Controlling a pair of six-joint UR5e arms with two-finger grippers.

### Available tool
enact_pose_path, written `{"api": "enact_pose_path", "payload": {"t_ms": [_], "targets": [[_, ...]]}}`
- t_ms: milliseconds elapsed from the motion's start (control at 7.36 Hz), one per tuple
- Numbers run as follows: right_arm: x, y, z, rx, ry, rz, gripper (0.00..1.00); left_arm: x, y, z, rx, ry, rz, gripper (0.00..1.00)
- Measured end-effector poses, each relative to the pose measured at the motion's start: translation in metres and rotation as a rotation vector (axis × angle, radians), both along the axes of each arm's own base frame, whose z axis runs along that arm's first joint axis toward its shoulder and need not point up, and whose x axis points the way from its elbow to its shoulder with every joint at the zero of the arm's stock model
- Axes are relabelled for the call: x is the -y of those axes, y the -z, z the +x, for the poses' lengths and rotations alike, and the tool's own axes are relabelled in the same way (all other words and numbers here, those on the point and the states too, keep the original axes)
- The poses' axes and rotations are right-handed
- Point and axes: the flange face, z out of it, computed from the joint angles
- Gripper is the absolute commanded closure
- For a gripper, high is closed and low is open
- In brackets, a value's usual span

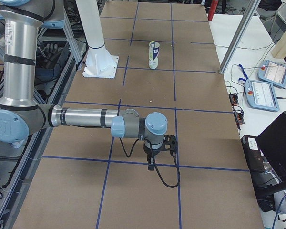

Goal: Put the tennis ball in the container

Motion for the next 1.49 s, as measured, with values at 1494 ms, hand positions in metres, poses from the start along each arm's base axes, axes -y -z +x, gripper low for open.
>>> {"api": "enact_pose_path", "payload": {"t_ms": [1494], "targets": [[-0.001,-0.001,0.0,0.0,0.0,-0.001,0.0,-0.01,0.171,0.332,-0.157,0.164,-0.215,0.0]]}}
